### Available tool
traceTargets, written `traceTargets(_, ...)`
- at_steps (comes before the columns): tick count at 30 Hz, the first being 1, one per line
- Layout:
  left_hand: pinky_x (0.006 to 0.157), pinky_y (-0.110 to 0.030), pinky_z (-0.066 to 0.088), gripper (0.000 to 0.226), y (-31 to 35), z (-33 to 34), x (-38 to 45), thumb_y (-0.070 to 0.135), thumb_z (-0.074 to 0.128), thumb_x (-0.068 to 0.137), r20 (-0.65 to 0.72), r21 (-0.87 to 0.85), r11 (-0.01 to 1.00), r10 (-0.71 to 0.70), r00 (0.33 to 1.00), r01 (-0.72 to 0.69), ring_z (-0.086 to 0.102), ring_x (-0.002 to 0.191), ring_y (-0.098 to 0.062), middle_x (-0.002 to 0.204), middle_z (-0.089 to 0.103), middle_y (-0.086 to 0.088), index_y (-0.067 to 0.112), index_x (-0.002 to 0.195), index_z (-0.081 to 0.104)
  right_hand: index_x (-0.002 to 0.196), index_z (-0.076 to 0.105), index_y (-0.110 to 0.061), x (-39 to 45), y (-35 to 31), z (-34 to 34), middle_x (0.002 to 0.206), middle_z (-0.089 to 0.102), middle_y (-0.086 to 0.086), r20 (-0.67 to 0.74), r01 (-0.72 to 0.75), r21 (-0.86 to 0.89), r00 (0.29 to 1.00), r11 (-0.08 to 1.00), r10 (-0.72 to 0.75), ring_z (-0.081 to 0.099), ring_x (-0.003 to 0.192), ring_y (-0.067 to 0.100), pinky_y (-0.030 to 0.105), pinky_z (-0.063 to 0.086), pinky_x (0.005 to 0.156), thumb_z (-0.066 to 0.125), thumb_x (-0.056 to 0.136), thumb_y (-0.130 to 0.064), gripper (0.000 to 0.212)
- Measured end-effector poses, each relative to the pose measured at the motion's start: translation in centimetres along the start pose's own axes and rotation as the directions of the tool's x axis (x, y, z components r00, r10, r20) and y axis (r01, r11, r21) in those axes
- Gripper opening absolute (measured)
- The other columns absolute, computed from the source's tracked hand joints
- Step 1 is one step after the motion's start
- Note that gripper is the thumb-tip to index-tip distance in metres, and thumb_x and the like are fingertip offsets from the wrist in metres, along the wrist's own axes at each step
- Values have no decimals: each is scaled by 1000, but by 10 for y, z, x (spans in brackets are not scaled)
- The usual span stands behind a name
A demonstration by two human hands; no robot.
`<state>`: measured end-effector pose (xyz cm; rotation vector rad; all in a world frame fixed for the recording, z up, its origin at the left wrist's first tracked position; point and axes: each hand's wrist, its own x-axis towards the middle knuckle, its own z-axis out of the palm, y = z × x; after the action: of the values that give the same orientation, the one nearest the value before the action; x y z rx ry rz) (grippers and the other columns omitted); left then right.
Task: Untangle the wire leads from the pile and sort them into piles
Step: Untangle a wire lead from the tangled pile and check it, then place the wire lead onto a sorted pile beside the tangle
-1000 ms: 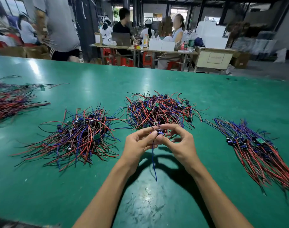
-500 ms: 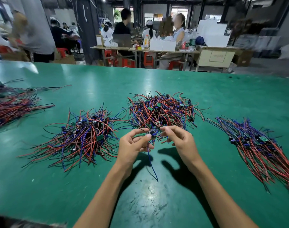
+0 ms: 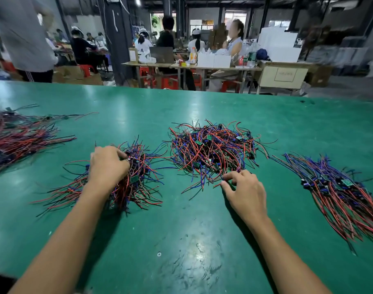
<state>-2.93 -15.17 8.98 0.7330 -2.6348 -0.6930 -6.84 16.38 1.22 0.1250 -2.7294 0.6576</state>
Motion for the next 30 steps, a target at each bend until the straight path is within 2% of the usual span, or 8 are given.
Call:
traceTargets(4, 99, -50, 42, 55, 11, 5, -26, 0, 70, 74, -182, 87, 996, 21, 983, -5, 37, 124, -39, 131, 41, -21, 12, 127, 58, 104, 73, -24, 0, -1, -3, 100, 66, 3, 12, -20, 79, 1000, 997, 19, 61, 101, 27, 37, 48, 84, 63, 96, -26, 13)
traceTargets(8, 92, -44, 42, 55, 44, 27, -60, -6, 62, 68, -435, 61, 938, 332, 837, -341, 45, 108, -32, 122, 49, -14, 16, 118, 61, 115, 70, -18, 1, 1, -2, 105, 73, 6, -14, -44, 164, 999, 986, 47, 65, 100, 32, 39, 48, 84, 61, 94, -13, 23)
traceTargets(12, 88, -31, 44, 28, 70, 73, -94, 2, 63, 85, -299, -221, 755, 551, 779, -618, 54, 96, -18, 106, 62, -1, 16, 108, 65, 119, 55, -20, -1, -2, -3, 93, 70, -3, -164, 7, 365, 985, 931, 57, 66, 84, 30, 39, 47, 76, 64, 94, -13, 27)
traceTargets(15, 71, -24, 50, 17, 85, 107, -114, 5, 62, 94, -40, -658, 698, 342, 939, -282, 64, 75, -13, 94, 71, 3, 18, 103, 69, 115, 46, -20, -6, -9, -10, 85, 63, -14, -369, 165, 472, 929, 866, 24, 65, 74, 15, 36, 52, 72, 66, 92, -8, 33)
traceTargets(18, 43, -26, 48, 17, 95, 123, -120, 11, 54, 102, 157, -848, 529, 185, 970, 36, 63, 51, -19, 86, 74, -5, 21, 99, 69, 111, 40, -27, -10, -19, -19, 86, 63, -11, -505, 352, 528, 862, 773, -47, 65, 76, 5, 19, 50, 72, 68, 91, -4, 41)
traceTargets(24, 42, -27, 45, 40, 86, 125, -118, 6, 58, 99, 191, -890, 448, 190, 963, 89, 55, 46, -19, 90, 72, -4, 26, 132, 50, 110, 37, -27, -23, -43, -19, 93, 67, -2, -578, 545, 615, 803, 570, -143, 68, 80, 13, 19, 51, 75, 69, 91, 2, 47)
traceTargets(27, 51, -26, 41, 37, 85, 126, -117, 19, 69, 95, 42, -842, 530, 247, 968, -98, 44, 51, -13, 83, 65, 2, 35, 127, 62, 108, 39, -29, -20, -42, -20, 90, 69, -6, -524, 475, 709, 850, 522, -61, 70, 79, 16, 21, 52, 75, 71, 91, -4, 43)
traceTargets(30, 48, -25, 42, 25, 86, 123, -116, 23, 67, 97, 80, -922, 386, 284, 955, -38, 48, 53, -15, 91, 64, -5, 33, 120, 67, 106, 41, -25, -12, -29, -18, 85, 73, -5, -351, 306, 754, 935, 581, -37, 71, 75, 15, 24, 56, 72, 75, 88, -6, 43)
